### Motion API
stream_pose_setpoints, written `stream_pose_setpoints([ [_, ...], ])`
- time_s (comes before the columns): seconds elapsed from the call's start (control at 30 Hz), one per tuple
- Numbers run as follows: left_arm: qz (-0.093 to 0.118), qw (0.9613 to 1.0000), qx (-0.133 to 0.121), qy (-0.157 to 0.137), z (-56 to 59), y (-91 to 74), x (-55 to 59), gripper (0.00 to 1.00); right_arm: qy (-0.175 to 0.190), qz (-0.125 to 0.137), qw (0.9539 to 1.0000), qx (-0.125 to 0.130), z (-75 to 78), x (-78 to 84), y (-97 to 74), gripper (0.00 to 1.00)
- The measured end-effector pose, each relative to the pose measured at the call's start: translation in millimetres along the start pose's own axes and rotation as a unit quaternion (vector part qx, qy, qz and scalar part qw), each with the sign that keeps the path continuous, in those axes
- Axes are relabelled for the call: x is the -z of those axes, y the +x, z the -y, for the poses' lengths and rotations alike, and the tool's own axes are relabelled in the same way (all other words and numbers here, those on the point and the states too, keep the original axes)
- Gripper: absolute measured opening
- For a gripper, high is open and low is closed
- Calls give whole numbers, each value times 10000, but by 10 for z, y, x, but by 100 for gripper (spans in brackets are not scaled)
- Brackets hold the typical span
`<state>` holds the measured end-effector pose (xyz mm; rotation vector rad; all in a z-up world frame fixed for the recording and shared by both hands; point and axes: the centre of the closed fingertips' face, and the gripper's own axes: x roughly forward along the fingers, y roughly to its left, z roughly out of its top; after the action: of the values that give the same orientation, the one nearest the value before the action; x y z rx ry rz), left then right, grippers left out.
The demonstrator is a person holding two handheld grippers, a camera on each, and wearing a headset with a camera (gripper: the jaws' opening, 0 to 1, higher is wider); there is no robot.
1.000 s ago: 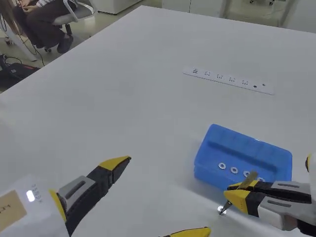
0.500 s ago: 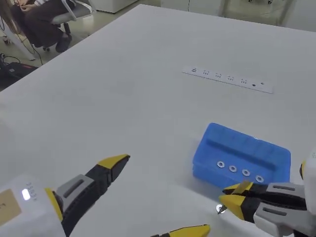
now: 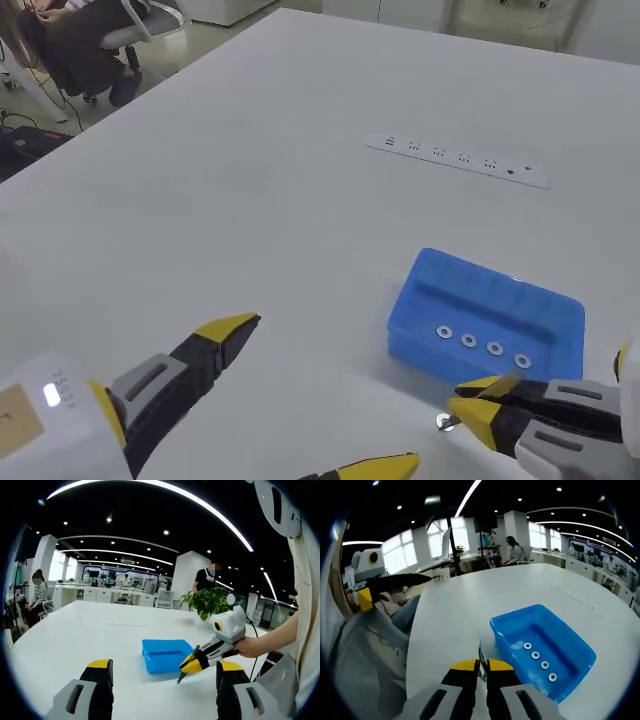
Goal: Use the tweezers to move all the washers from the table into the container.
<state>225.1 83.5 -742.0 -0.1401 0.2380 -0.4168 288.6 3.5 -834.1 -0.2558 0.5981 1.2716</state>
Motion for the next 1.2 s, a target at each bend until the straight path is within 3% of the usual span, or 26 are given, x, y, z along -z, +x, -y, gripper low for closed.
stream_pose_setpoints([
  [0.17, -29, 10000, -7, 12, -1, 0, 9, 86, 688, 173, 9975, 14, 62, -5, -24, 2],
  [0.3, -42, 10000, -26, 18, -8, -2, 12, 86, 1448, 518, 9880, -152, 60, -88, -99, 2],
  [0.5, -56, 10000, -8, 33, 1, -2, 12, 86, 1821, 940, 9786, -155, 130, -306, -264, 3],
  [0.6, -68, 10000, -9, 38, -2, -3, 17, 86, 1936, 1112, 9746, -173, 149, -416, -312, 3],
  [0.83, -64, 10000, -12, 47, -5, -12, 14, 85, 1994, 1367, 9701, -192, 191, -622, -332, 3],
  [1.2, -77, 10000, -14, 53, -5, -22, 13, 85, 1919, 1433, 9709, -38, 409, -754, -244, 3],
])
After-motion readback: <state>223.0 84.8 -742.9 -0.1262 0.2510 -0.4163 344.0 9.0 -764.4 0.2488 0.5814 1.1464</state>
